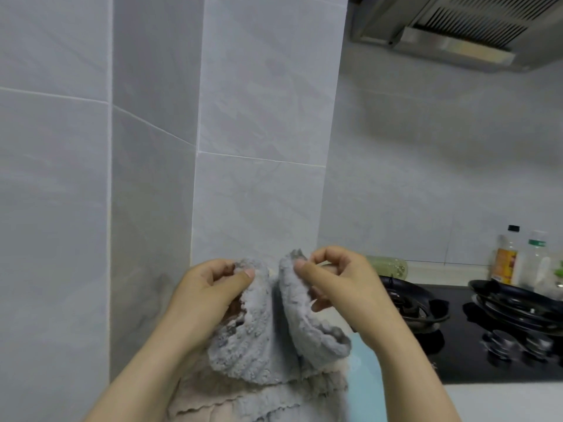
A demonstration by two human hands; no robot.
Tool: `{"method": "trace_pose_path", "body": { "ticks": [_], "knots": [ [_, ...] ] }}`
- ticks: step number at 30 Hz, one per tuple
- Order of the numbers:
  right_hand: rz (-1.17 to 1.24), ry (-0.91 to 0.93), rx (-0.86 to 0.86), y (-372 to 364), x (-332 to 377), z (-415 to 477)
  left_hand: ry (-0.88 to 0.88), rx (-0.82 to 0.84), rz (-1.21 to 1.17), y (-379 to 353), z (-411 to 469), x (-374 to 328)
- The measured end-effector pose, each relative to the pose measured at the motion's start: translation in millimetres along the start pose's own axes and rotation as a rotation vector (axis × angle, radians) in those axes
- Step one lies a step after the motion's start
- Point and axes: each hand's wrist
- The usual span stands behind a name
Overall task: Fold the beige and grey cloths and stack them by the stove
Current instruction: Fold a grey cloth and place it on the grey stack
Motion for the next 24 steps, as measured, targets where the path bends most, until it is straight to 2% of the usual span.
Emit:
{"method": "trace_pose_path", "body": {
  "ticks": [4, 10, 16, 24],
  "knots": [
    [0.068, -0.003, 0.096, -9, 5, -2, 0.018, 0.099, -0.024, 0, -2, -3],
    [0.085, -0.002, 0.137, -7, 7, -4, 0.079, 0.139, -0.151, -7, -4, -4],
    [0.160, 0.015, 0.193, -11, 8, -4, -0.004, 0.048, -0.118, -8, -5, -5],
    [0.206, 0.036, 0.280, -14, 5, -4, -0.100, -0.038, 0.051, -4, -2, -6]
  ]
}}
Point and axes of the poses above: each hand's wrist, its own z-axis towards the middle knuckle, its own y-axis out of the back of the hand, x = y × z, and after that the axes turned 12 degrees about -z, right-handed
